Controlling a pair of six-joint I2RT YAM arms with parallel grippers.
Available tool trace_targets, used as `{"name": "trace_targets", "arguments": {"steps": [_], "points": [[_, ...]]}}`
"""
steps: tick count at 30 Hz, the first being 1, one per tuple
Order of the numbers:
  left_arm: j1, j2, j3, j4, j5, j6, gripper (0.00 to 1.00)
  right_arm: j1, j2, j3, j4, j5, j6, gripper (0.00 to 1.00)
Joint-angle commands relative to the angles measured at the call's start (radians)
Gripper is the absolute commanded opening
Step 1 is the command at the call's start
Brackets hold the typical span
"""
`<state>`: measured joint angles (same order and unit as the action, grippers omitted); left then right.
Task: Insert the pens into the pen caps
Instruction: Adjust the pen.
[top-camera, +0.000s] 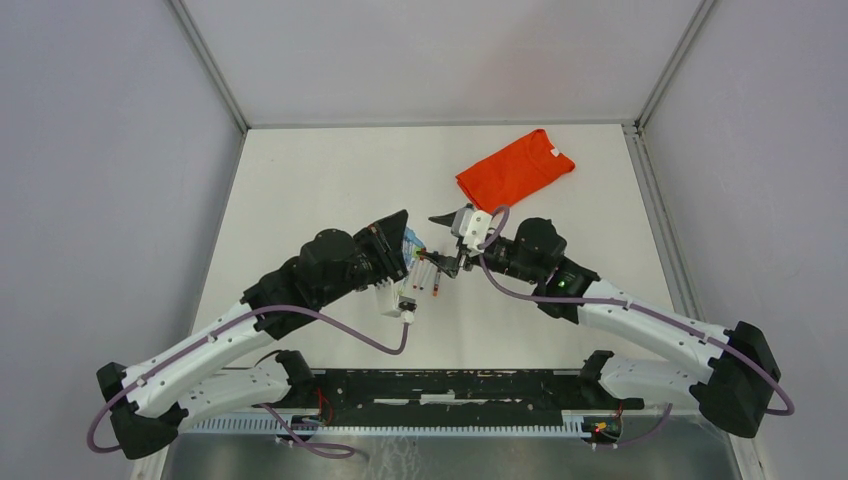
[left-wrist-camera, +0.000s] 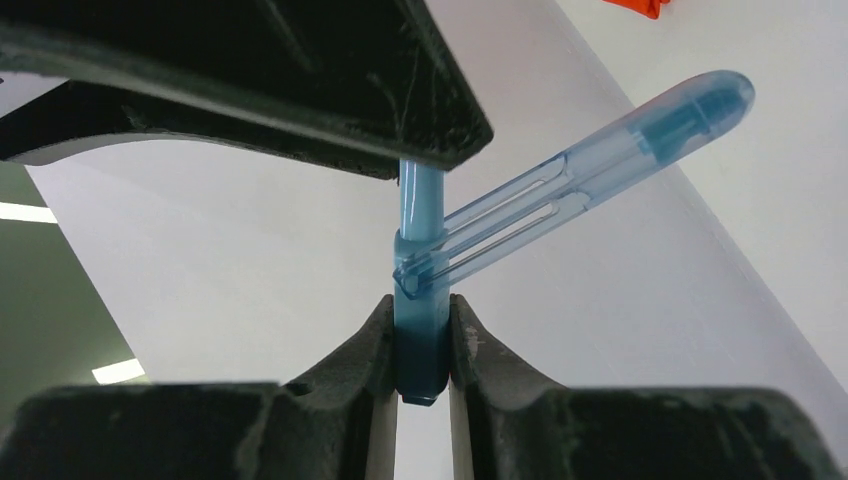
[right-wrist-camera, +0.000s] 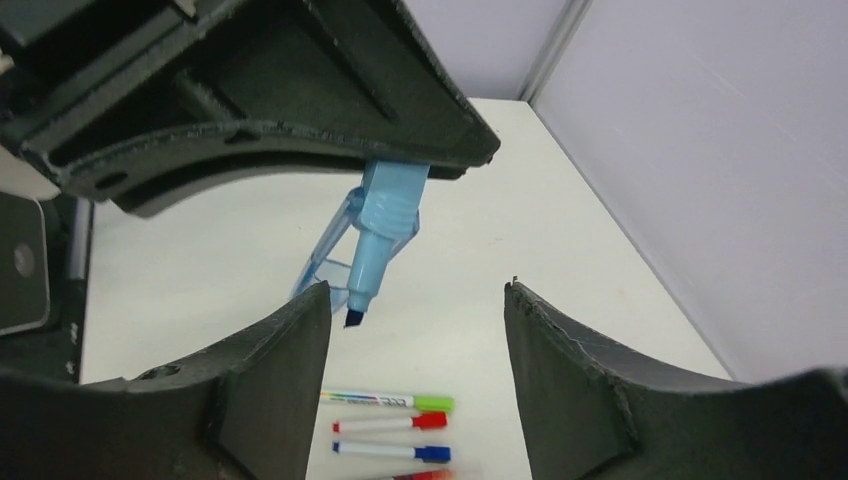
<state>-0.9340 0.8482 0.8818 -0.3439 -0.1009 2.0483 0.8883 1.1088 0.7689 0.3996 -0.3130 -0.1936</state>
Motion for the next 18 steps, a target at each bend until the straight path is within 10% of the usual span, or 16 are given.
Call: {"name": "trace_targets", "arguments": {"steps": [1,18], "points": [[-0.012,0.006,0.042,-0.036,-0.054,0.086,0.02,0.003,-0.009,0.059,-0.098,-0.005,-0.203,0.67],[-0.023,0.026,0.047,-0.062,-0.086,0.116,0.02,0.003,0.111,0.180,-0.153,-0.053,-0.061,0.39]]}}
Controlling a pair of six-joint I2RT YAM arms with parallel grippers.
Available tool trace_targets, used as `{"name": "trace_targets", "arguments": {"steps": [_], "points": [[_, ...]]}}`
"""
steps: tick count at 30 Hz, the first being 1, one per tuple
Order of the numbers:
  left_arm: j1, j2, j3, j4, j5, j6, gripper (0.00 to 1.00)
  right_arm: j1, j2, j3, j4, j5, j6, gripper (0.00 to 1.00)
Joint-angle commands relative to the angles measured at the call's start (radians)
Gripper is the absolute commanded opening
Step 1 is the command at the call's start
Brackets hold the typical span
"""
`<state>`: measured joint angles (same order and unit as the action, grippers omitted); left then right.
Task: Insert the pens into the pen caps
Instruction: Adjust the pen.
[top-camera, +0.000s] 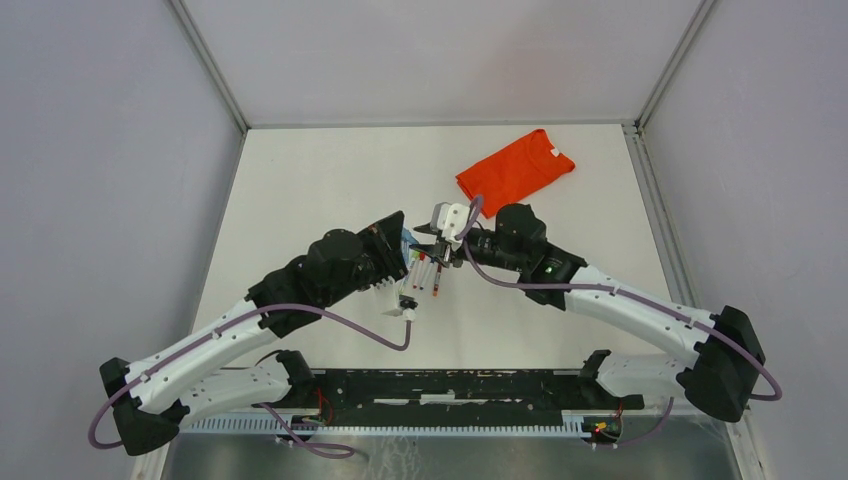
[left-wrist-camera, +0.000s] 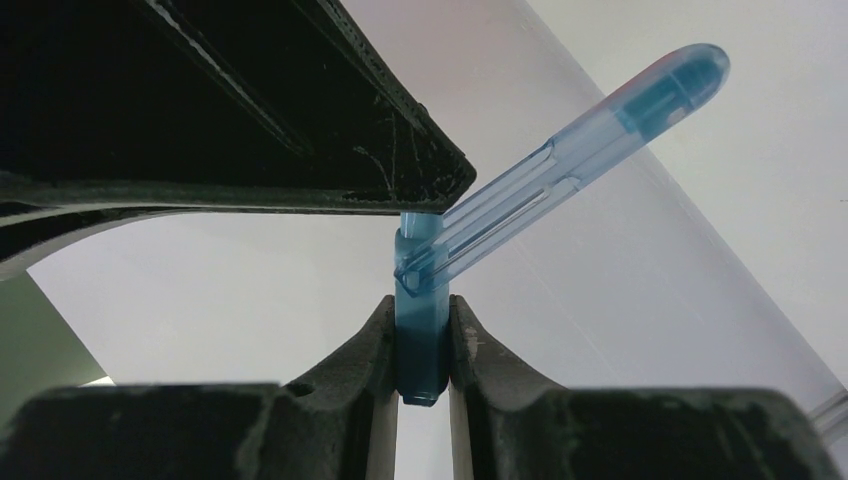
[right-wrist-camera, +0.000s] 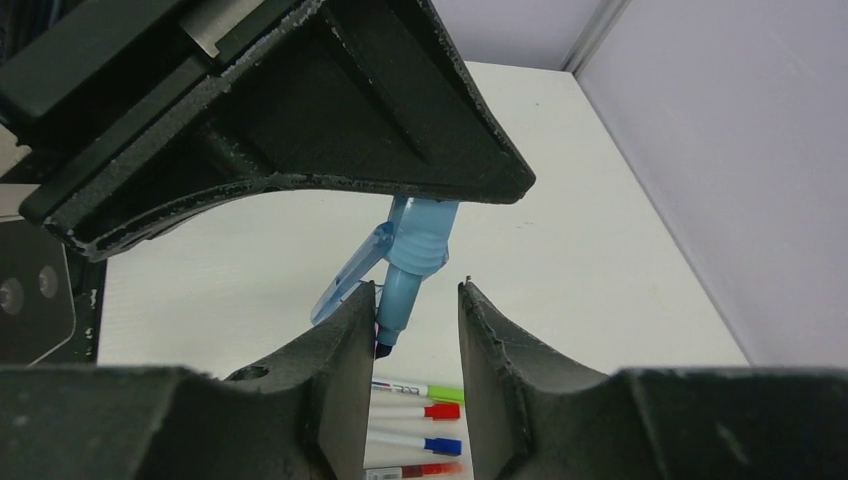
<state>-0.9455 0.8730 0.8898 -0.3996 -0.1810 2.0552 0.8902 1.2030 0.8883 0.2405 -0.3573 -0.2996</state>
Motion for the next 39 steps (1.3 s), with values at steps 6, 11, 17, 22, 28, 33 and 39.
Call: {"name": "trace_targets", "arguments": {"steps": [6,11,17,22,28,33,39], "points": [[-0.010,0.007,0.043,-0.008,-0.011,0.112,0.02,0.001,0.036,0.080,-0.009,-0.002,0.059,0.35],[-0.013,0.011,0.043,-0.008,-0.015,0.113,0.02,0.001,0.047,0.087,-0.012,0.004,0.082,0.35],[-0.012,0.017,0.041,0.000,-0.024,0.109,0.02,0.001,0.060,0.096,-0.024,0.013,0.088,0.12],[-0.013,0.018,0.040,0.014,-0.021,0.095,0.07,0.001,0.054,0.093,-0.019,0.038,0.097,0.00],[-0.013,0.017,0.034,0.039,-0.005,0.067,0.47,0.001,0.036,0.083,-0.007,0.051,0.096,0.00],[-0.013,0.010,0.029,0.059,-0.010,0.041,0.94,0.001,0.017,0.069,-0.027,0.074,0.080,0.00],[-0.013,-0.023,0.053,0.100,-0.025,-0.202,1.00,0.000,-0.065,-0.054,-0.006,0.233,0.063,0.00]]}}
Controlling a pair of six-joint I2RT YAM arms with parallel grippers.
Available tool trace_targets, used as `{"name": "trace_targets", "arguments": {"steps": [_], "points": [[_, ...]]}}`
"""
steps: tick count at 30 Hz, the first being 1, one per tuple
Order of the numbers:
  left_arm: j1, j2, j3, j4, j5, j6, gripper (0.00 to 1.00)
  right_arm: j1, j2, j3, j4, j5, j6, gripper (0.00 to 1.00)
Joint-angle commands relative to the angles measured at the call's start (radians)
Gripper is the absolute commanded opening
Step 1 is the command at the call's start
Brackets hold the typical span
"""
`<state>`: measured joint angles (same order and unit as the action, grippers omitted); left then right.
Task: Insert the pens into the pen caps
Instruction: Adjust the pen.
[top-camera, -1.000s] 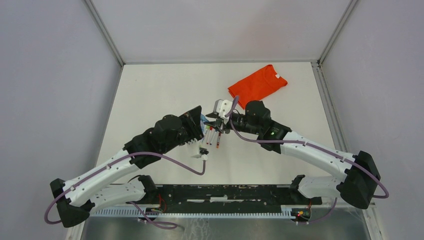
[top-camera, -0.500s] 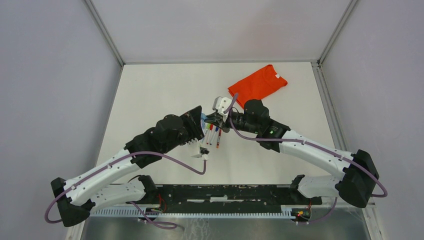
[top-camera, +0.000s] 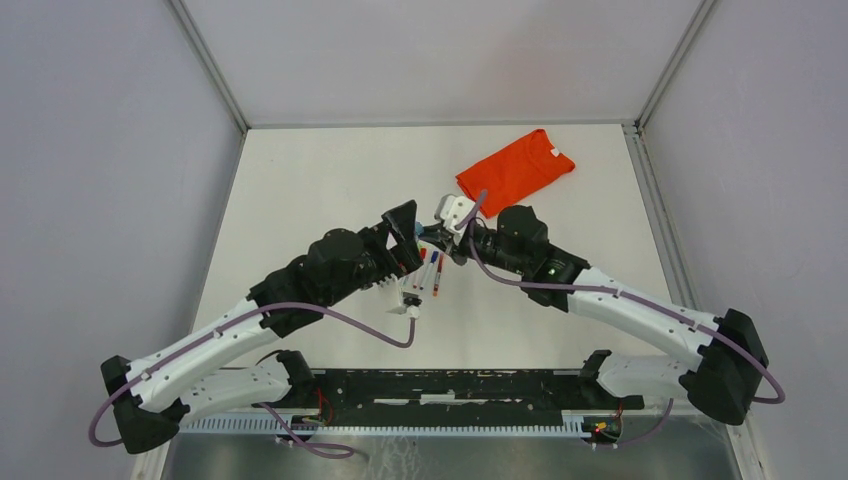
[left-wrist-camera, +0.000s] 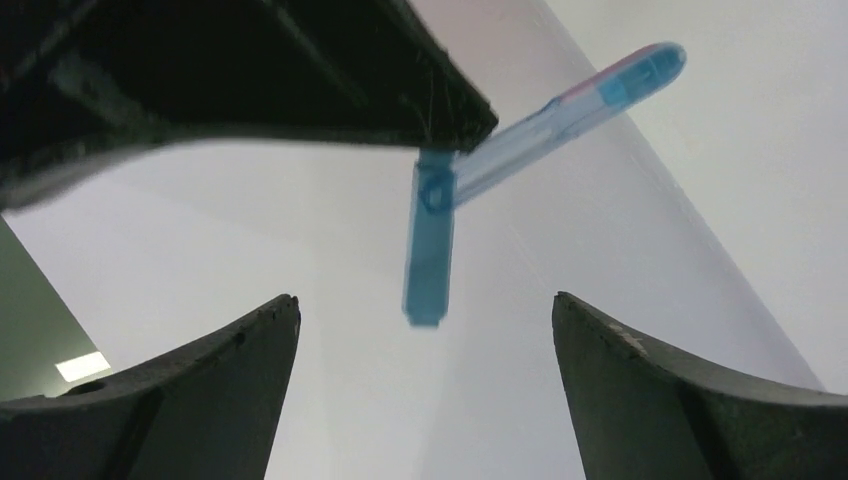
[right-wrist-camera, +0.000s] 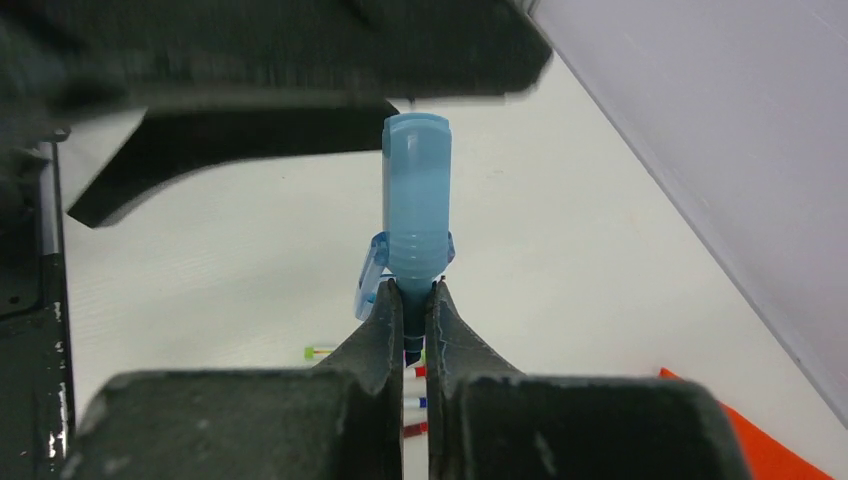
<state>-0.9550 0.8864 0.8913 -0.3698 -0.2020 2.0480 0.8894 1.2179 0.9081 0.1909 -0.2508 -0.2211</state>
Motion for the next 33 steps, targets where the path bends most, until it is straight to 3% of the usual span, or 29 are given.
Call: {"name": "trace_targets", "arguments": {"steps": [1,5,11,14,17,19,24,28,33], "points": [[-0.004,-0.044,0.066,0.071,0.007,-0.280,1.00,0.000,-0.100,-0.104,0.070,0.153,-0.022,0.00],[-0.003,-0.059,0.135,0.108,0.057,-0.713,1.00,0.000,-0.189,-0.247,0.235,0.238,-0.062,0.00],[-0.002,-0.104,0.136,0.465,-0.011,-1.439,1.00,0.000,-0.271,-0.351,0.411,0.337,-0.127,0.00],[-0.001,-0.057,0.192,0.453,-0.074,-1.735,1.00,0.001,-0.286,-0.391,0.498,0.367,-0.133,0.00],[0.004,0.032,0.291,0.337,-0.189,-2.043,1.00,0.000,-0.278,-0.417,0.605,0.388,-0.134,0.00],[0.032,0.080,0.348,0.290,-0.164,-2.225,1.00,0.000,-0.264,-0.417,0.657,0.398,-0.134,0.00],[0.100,0.106,0.307,0.479,0.036,-2.544,1.00,0.002,-0.231,-0.387,0.734,0.416,-0.105,0.00],[0.177,0.173,0.328,0.402,0.060,-2.663,0.99,0.002,-0.219,-0.352,0.743,0.458,-0.061,0.00],[0.265,0.216,0.267,0.500,0.264,-2.790,0.96,0.002,-0.209,-0.314,0.712,0.459,-0.031,0.00]]}}
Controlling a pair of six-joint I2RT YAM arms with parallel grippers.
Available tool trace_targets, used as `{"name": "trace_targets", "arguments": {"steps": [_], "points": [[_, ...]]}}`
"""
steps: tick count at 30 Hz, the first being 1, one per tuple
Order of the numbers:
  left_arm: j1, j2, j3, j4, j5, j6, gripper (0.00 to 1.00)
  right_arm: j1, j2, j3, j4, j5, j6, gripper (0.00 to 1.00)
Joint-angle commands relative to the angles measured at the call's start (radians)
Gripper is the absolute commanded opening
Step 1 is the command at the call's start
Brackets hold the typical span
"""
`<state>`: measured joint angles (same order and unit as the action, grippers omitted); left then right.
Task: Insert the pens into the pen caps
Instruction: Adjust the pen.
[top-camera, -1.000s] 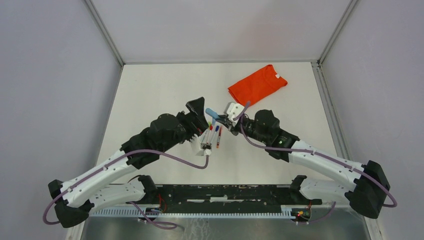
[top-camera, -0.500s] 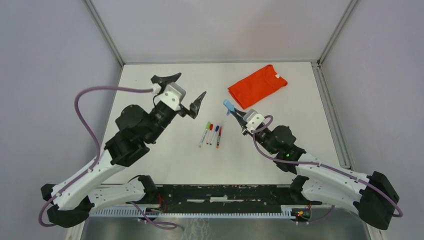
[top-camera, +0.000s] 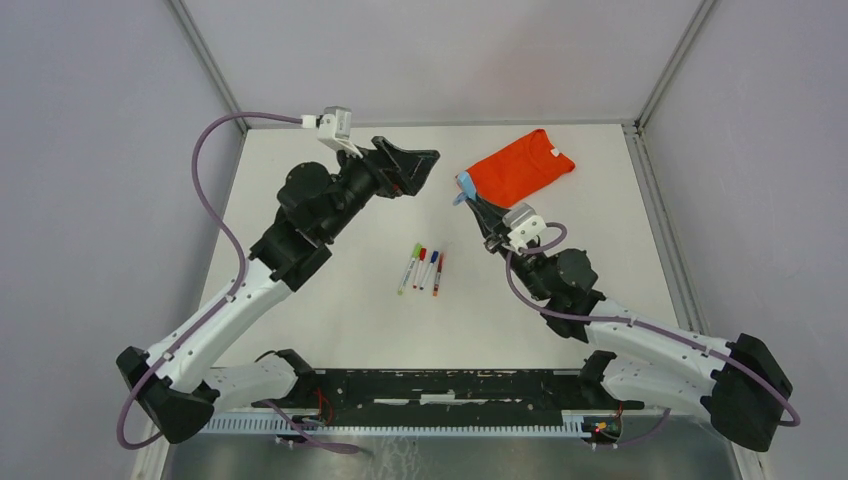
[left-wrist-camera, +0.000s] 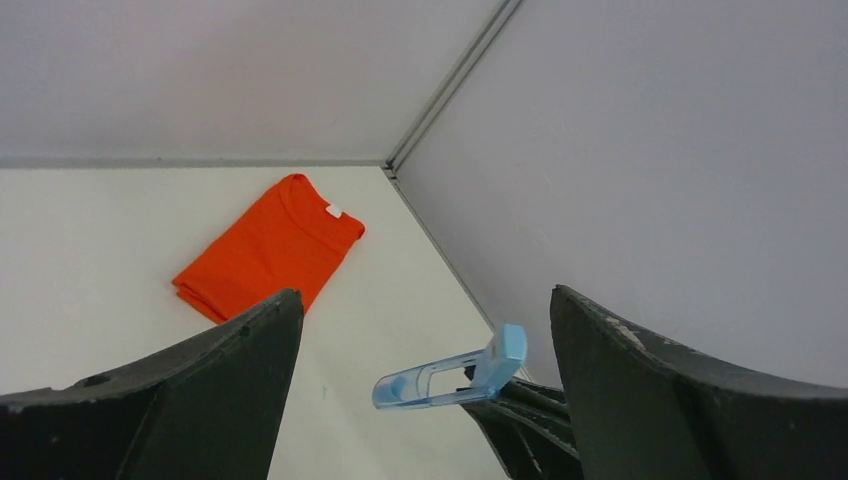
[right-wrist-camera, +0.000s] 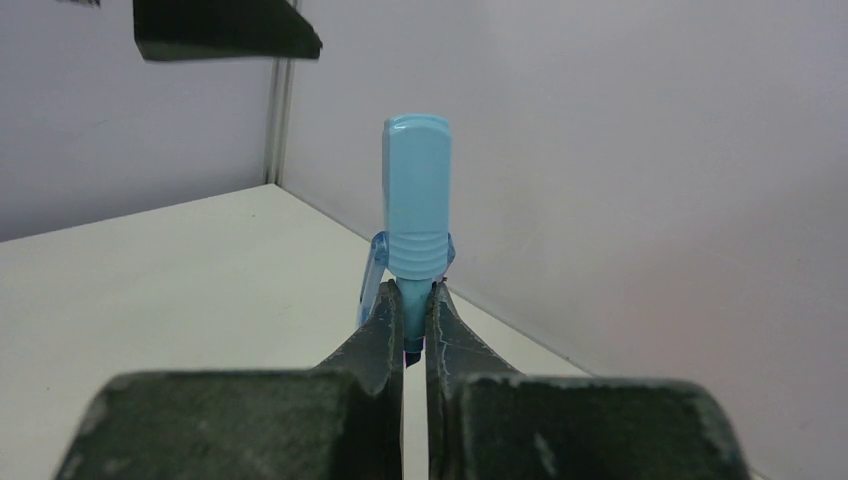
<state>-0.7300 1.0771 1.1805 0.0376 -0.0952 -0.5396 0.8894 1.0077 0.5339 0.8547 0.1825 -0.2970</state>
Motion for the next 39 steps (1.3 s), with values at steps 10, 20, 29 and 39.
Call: {"name": "trace_targets", "arguments": {"steps": [10,20,29,39], "points": [[0.029,0.099,0.020,0.114,0.295,-0.156,0.79,0.002,0.052,0.133,-0.038,0.008,0.080,0.00],[-0.023,0.134,0.061,0.035,0.240,-0.041,0.57,0.002,0.069,0.167,-0.062,-0.025,0.094,0.00],[-0.056,0.143,0.088,-0.001,0.178,0.010,0.39,0.003,0.071,0.179,-0.095,-0.046,0.098,0.00],[-0.059,0.157,0.097,-0.072,0.103,0.043,0.12,0.003,0.065,0.175,-0.119,-0.069,0.096,0.01]]}}
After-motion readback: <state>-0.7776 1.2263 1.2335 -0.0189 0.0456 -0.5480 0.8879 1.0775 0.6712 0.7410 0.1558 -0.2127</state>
